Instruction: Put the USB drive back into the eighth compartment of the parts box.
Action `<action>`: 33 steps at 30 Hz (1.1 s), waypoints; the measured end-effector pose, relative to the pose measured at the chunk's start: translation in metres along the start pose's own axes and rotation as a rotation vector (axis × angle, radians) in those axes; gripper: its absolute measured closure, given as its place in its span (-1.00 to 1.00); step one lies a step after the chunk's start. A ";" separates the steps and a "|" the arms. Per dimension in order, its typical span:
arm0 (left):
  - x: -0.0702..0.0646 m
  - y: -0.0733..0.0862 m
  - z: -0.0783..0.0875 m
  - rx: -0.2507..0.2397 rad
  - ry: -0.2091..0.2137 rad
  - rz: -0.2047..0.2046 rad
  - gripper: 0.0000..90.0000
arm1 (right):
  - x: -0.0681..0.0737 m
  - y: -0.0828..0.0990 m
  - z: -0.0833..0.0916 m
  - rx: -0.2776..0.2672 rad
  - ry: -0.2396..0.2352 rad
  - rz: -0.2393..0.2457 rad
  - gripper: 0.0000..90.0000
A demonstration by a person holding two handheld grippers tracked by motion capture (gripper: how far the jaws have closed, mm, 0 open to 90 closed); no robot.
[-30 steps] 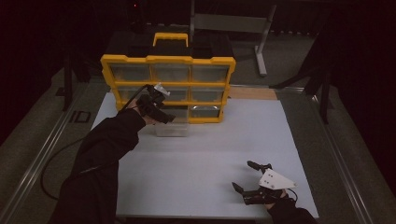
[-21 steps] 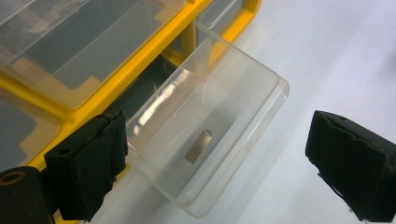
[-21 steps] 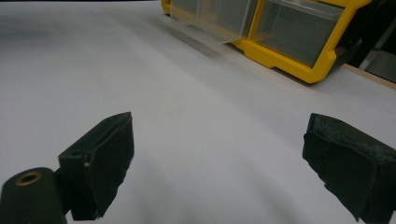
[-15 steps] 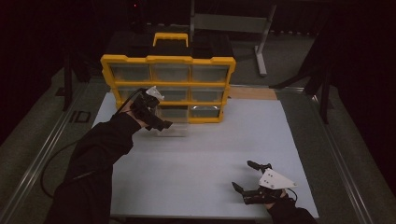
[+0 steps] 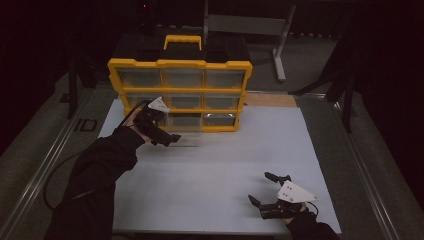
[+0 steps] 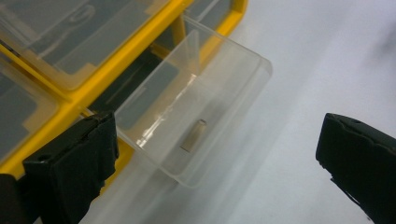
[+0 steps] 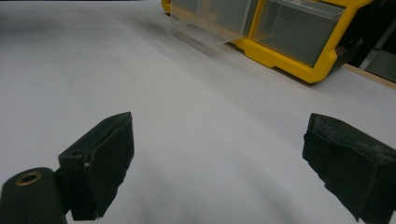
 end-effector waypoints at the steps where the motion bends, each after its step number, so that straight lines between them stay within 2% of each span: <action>1: 0.000 0.001 0.002 -0.010 -0.006 -0.002 -0.99 | 0.000 0.000 0.000 0.000 0.001 0.000 -0.80; 5: -0.002 0.007 0.006 -0.030 0.001 0.010 -0.99 | 0.001 0.000 -0.001 0.002 0.000 0.002 -0.80; 11: -0.002 0.020 0.013 -0.049 -0.011 0.028 -0.99 | 0.000 0.000 -0.001 0.003 0.000 0.001 -0.80; 12: -0.002 0.022 0.014 -0.053 -0.019 0.024 -0.99 | 0.001 0.000 -0.001 0.003 -0.001 0.002 -0.80; 26: -0.016 0.051 0.025 -0.077 0.005 0.028 -0.99 | 0.001 -0.001 -0.001 0.002 -0.003 0.002 -0.80; 33: -0.025 0.070 0.027 -0.077 0.016 0.006 -0.99 | 0.001 -0.001 -0.001 0.003 -0.006 0.003 -0.80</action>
Point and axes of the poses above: each handheld gripper's, and its own axes: z roughly backward along the jaws, y roughly out of its underside, x roughly to its left, the point moved 9 cm from there along -z, roughly forward along the jaws, and after that the axes turned 8 degrees about z, right-handed, at the moved point
